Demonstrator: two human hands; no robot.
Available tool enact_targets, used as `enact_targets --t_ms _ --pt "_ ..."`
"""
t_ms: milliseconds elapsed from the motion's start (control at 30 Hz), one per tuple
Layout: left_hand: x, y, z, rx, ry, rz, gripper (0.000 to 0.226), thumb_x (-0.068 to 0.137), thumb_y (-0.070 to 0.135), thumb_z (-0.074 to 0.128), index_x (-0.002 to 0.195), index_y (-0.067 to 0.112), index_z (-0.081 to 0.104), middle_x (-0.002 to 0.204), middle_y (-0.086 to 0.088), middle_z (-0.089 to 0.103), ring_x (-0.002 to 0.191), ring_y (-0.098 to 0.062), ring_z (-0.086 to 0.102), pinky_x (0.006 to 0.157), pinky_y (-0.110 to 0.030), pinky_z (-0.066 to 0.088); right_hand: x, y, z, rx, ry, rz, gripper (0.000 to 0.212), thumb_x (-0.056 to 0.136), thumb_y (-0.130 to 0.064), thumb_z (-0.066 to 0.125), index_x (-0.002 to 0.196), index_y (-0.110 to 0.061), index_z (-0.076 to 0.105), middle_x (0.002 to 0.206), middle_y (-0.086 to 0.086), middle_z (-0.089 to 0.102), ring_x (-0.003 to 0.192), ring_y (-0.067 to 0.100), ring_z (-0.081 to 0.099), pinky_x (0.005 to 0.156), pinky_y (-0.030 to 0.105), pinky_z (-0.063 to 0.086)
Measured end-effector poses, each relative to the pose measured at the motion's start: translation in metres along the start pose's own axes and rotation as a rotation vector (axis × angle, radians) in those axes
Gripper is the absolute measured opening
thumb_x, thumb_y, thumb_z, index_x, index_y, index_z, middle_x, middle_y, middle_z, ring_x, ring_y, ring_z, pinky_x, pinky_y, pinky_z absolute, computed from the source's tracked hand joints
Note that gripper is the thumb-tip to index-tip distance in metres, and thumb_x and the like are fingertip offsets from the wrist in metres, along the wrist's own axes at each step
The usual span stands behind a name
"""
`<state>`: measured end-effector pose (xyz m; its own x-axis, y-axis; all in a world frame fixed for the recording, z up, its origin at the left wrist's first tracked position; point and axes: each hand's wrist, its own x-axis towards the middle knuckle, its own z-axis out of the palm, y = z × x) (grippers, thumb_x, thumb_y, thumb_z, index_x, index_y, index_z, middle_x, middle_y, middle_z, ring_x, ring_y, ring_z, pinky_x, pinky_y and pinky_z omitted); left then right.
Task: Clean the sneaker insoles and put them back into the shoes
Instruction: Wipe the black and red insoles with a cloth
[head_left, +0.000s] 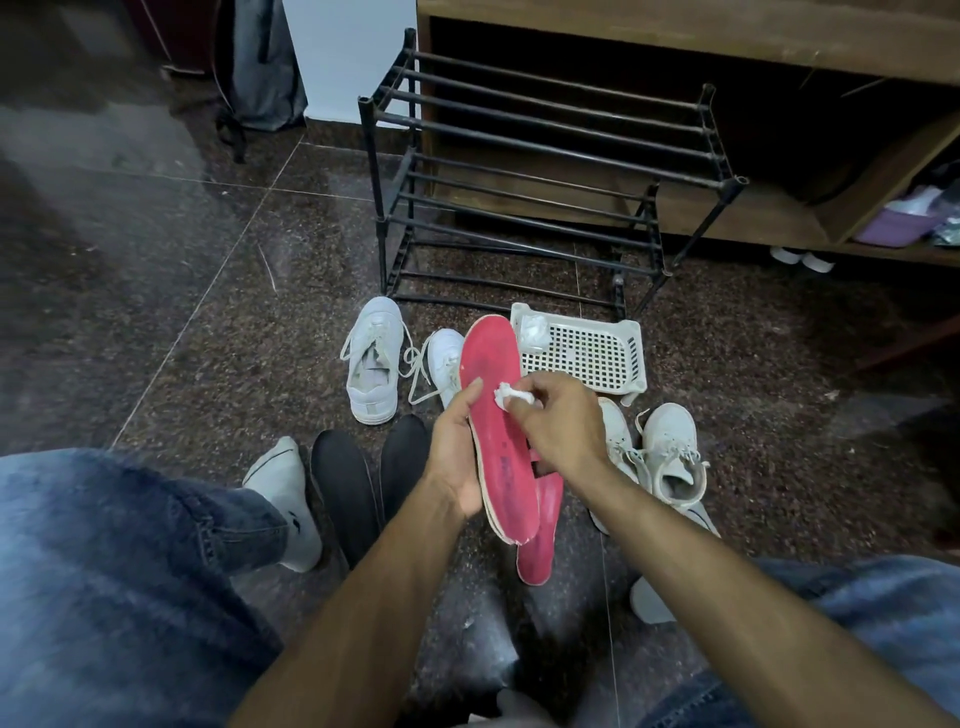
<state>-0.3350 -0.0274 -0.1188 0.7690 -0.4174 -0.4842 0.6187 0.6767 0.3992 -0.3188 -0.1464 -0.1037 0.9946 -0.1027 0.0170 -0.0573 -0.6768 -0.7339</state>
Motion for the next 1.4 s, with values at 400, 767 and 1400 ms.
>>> enact_targets --t_ms 400,767,1400 --pt "0.021 0.0 -0.008 -0.023 -0.067 -0.081 0.057 0.092 0.051 0.047 0.129 0.009 0.058 0.116 -0.015 0.066 0.105 -0.032 0.064 0.098 -0.049 0.046 0.006 -0.014 -0.032 -0.641 -0.255 -0.622 0.02 0.094 -0.027 0.05 0.101 -0.022 0.068 0.099 -0.006 0.059 0.092 0.018 0.055 0.065 0.034 0.048" --pt "0.027 0.004 -0.018 0.042 -0.003 -0.088 0.059 0.092 0.051 0.05 0.126 0.004 0.06 0.104 -0.014 0.067 0.091 -0.027 0.065 0.092 -0.042 0.05 -0.023 -0.011 -0.027 -0.495 -0.432 -0.635 0.026 0.087 -0.031 0.046 0.092 -0.025 0.071 0.084 -0.008 0.061 0.074 0.015 0.059 0.059 0.032 0.048" --pt "0.021 -0.014 -0.006 0.088 -0.139 -0.185 0.068 0.088 0.053 0.058 0.137 0.006 0.051 0.125 -0.022 0.06 0.105 -0.039 0.064 0.086 -0.047 0.055 0.04 -0.025 -0.038 -0.69 -0.1 -0.29 0.026 0.093 -0.026 0.051 0.111 -0.018 0.067 0.117 0.003 0.062 0.099 0.034 0.061 0.08 0.039 0.047"
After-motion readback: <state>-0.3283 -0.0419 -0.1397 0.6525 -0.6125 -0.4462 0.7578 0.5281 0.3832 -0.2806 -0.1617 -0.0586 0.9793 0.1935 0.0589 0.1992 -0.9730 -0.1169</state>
